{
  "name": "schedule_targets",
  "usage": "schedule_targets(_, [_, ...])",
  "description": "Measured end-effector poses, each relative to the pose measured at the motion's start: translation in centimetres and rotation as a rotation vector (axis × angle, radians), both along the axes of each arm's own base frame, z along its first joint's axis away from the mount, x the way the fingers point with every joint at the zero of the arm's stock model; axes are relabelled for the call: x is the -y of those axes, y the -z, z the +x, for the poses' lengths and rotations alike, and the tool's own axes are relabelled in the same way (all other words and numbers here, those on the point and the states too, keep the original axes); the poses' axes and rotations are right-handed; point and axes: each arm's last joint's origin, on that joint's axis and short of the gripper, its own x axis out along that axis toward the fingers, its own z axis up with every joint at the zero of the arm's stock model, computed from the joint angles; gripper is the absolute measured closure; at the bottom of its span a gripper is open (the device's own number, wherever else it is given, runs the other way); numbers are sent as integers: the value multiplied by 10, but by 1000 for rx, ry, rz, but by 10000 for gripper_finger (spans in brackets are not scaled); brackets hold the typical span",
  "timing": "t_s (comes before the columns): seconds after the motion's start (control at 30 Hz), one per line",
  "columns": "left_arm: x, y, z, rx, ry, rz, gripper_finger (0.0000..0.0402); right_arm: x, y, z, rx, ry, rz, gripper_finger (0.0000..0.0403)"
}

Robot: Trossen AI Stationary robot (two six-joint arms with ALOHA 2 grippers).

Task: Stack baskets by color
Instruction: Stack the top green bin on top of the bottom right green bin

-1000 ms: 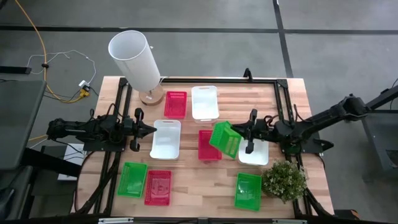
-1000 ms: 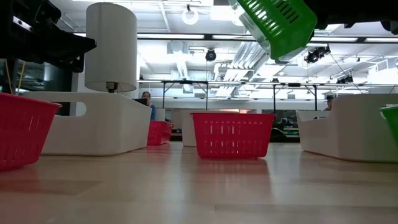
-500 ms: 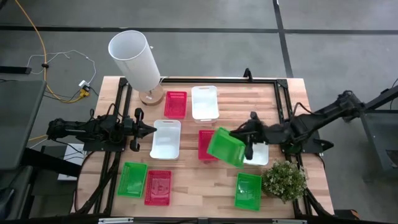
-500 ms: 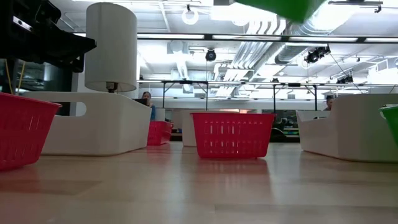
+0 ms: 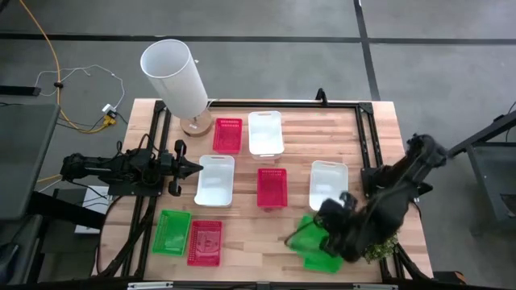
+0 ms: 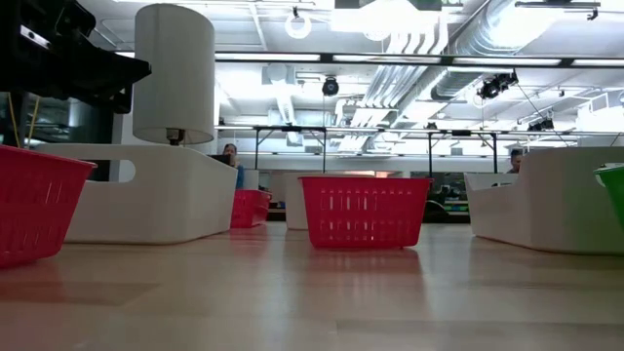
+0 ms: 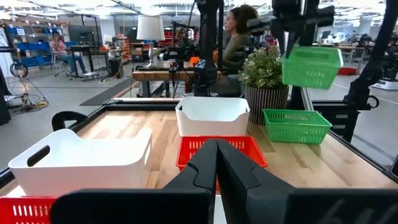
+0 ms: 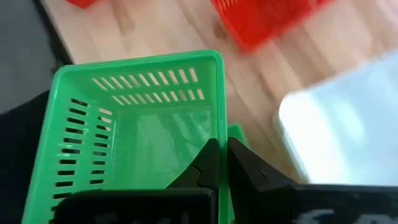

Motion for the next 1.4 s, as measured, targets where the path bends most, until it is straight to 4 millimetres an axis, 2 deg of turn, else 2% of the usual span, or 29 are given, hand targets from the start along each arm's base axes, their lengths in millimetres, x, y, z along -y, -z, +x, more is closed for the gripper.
schedule_targets(0.2, [0,0,0,0,0,0,401,-35,32,5,-75,208,53,403])
schedule_targets(0.33, [0,0,0,1,0,0,401,-51,53,-4,-150,330,36,403])
schedule_targets(0.47, [0,0,0,1,0,0,401,-59,61,-19,-172,443,4,403])
schedule_targets(0.73, [0,0,0,0,0,0,401,-60,61,-34,-217,551,-38,403])
schedule_targets(0.93, [0,0,0,0,0,0,401,-57,68,-25,-245,588,-54,403])
schedule_targets(1.17, [0,0,0,1,0,0,401,-55,85,-9,-320,581,-104,403])
schedule_targets(1.4, [0,0,0,1,0,0,401,-53,87,-3,-219,573,-155,403])
